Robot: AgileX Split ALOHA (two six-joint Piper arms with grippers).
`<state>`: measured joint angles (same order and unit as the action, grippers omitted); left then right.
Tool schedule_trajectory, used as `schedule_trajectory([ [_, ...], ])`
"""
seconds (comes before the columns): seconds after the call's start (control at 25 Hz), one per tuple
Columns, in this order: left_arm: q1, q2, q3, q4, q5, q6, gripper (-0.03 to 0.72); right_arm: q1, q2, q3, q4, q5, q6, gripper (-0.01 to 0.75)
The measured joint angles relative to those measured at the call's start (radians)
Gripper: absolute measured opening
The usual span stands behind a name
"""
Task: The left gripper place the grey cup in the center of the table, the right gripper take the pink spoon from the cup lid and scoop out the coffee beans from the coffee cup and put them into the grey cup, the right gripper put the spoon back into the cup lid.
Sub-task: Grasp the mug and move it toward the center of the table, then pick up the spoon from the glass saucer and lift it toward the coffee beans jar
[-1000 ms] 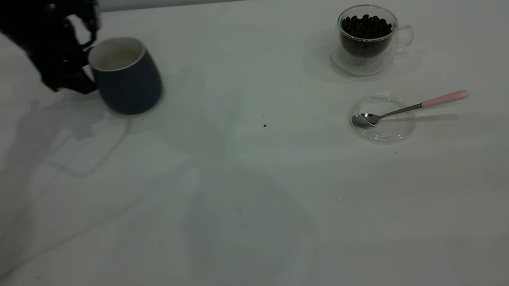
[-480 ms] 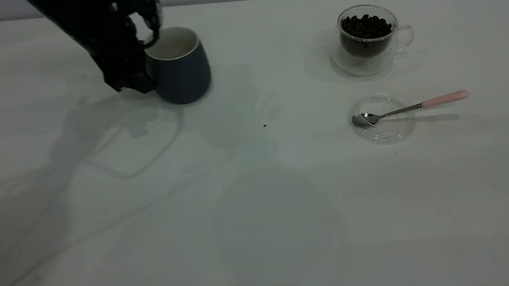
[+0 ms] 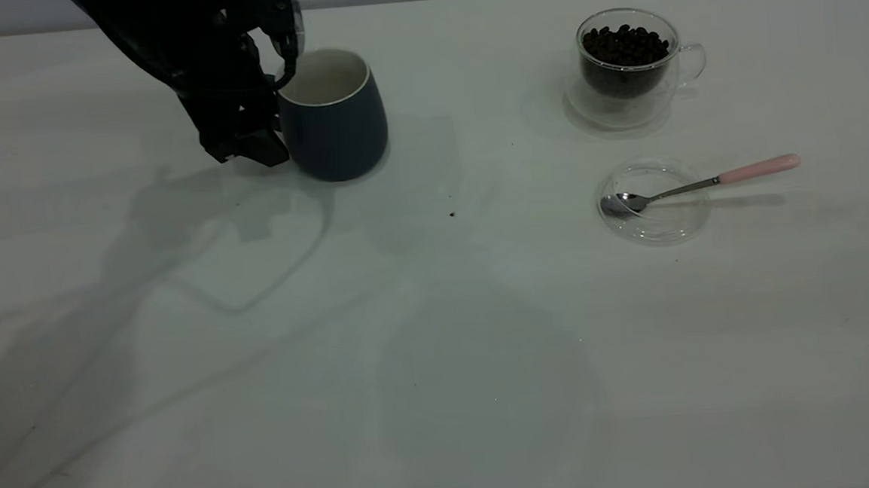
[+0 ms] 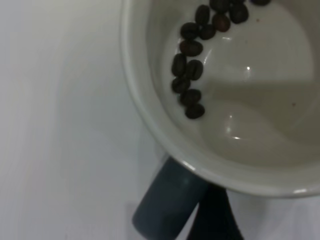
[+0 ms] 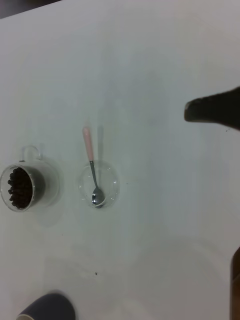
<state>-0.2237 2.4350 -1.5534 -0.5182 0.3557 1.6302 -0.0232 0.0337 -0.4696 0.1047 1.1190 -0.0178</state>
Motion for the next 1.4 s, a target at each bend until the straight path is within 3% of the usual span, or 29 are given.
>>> schedule_trajectory([
  [0.44, -0.018, 0.001, 0.0, -0.121, 0.051, 0.142, 0.586, 0.0, 0.0, 0.0, 0.0, 0.0, 0.0, 0.591],
  [0.64, -0.019, -0.005, 0.0, -0.109, 0.058, 0.113, 0.586, 0.0, 0.0, 0.0, 0.0, 0.0, 0.0, 0.591],
  [1.08, 0.065, -0.152, 0.0, 0.322, 0.275, -0.346, 0.586, 0.0, 0.0, 0.0, 0.0, 0.0, 0.0, 0.591],
  [1.4, 0.083, -0.438, 0.0, 0.422, 0.5, -0.727, 0.586, 0.0, 0.0, 0.0, 0.0, 0.0, 0.0, 0.591],
])
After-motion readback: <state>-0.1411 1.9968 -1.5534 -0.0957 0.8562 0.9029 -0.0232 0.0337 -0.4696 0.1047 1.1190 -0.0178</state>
